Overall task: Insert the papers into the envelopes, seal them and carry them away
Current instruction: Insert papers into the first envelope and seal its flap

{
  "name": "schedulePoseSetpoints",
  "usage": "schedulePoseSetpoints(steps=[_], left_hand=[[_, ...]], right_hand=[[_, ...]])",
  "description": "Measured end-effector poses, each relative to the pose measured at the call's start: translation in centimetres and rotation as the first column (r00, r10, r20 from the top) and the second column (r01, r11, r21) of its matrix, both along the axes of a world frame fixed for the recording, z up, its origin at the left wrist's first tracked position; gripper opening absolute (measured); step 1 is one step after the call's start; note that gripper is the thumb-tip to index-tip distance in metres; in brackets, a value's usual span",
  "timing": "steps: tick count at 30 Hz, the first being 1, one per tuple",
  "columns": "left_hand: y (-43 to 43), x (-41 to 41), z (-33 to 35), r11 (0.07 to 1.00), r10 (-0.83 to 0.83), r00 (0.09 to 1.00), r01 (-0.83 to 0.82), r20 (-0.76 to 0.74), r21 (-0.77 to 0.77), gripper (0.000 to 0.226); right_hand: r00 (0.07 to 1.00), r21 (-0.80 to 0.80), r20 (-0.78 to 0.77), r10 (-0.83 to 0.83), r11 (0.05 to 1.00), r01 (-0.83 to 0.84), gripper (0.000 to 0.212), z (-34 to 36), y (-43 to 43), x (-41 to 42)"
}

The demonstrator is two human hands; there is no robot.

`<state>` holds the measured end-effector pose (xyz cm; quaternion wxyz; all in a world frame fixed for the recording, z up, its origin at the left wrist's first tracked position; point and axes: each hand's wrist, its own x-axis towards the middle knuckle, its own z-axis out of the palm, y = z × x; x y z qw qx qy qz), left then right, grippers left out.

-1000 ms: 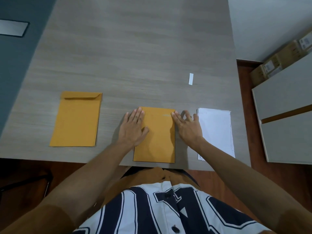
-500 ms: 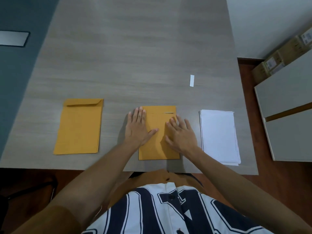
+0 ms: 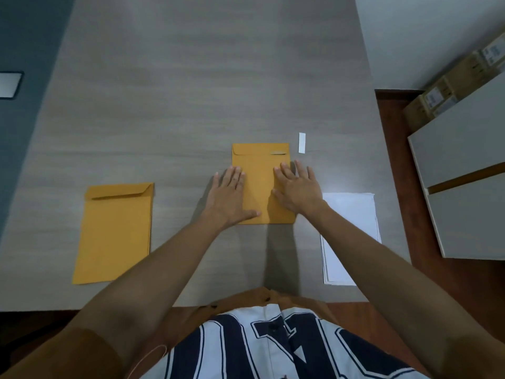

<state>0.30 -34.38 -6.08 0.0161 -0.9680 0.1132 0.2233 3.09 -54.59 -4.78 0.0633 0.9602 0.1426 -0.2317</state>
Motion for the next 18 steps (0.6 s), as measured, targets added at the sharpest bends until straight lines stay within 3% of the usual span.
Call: schedulePoseSetpoints(steps=[4,11,18], left_hand=[[-0.2,3.2,0.1,1.000,-0.001,1.000,0.001,-0.010,-0.007,0.132],[-1.1,9.6,0.5,0.999,0.036,0.999,-0.035,-0.031,0.024,0.132],[-1.6,10.4,1.4,0.998,0.043,0.999,-0.042,-0.025,0.048,0.131]], right_hand=[[0.999,-0.021,-0.005,-0.037,0.999,0.037,0.066,-0.2,-1.0,4.2],[0.992,-0.019,-0.074,-0.100,0.995,0.099,0.065,0.1,-0.9,10.4],[0.989,-0.029,-0.102,-0.112,0.994,0.109,0.068,0.6,-0.5,12.1]])
